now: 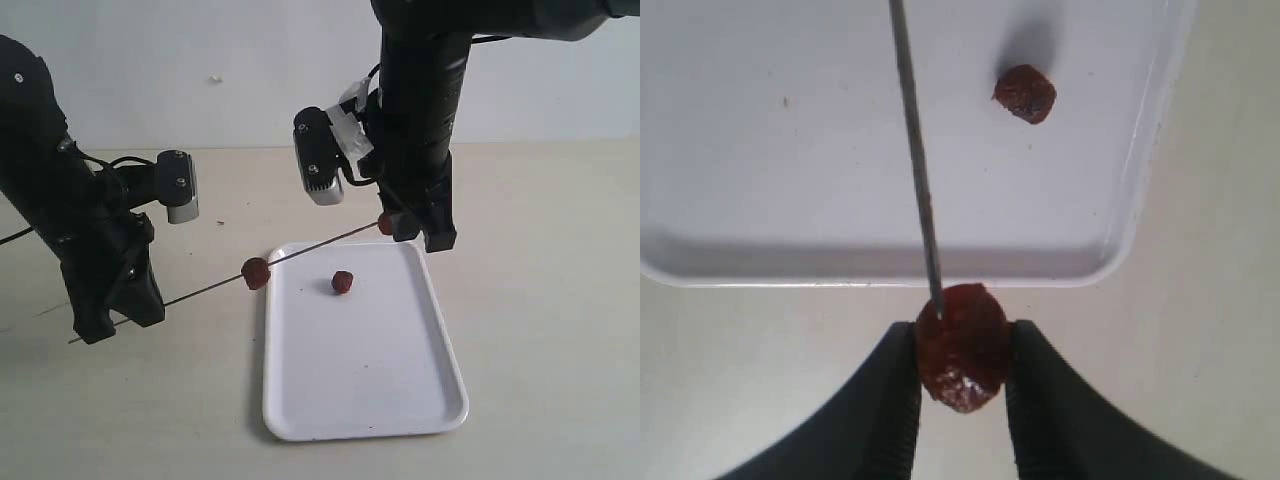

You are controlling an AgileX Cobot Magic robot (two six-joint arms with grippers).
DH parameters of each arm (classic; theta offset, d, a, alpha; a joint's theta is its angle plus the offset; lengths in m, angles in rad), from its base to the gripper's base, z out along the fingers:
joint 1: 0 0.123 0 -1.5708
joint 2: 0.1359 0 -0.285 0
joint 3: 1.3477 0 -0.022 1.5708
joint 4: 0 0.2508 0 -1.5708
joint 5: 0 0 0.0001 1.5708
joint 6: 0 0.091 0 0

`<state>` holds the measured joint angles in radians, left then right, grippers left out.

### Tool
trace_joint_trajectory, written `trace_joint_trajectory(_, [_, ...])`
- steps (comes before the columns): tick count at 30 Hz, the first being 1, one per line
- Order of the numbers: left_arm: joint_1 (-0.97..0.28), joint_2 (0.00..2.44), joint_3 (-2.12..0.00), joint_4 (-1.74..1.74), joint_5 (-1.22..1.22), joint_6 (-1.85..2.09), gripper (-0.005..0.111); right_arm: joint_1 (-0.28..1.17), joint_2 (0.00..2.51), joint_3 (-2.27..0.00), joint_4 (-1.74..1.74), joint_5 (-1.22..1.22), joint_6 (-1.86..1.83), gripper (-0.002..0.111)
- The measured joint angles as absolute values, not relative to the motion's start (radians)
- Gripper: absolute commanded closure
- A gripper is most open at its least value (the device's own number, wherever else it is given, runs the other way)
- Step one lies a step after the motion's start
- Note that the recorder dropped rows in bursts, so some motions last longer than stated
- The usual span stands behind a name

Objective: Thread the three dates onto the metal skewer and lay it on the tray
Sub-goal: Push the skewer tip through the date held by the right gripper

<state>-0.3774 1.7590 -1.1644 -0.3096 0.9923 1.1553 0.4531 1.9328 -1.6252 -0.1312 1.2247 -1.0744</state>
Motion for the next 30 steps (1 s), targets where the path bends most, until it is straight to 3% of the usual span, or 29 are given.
trace_joint_trajectory(30, [-0.377,1.759,-1.164,-0.317,0.976,1.154,0.107,0.453,1.893,-1.625,-0.146,1.140,-1.029,0.079])
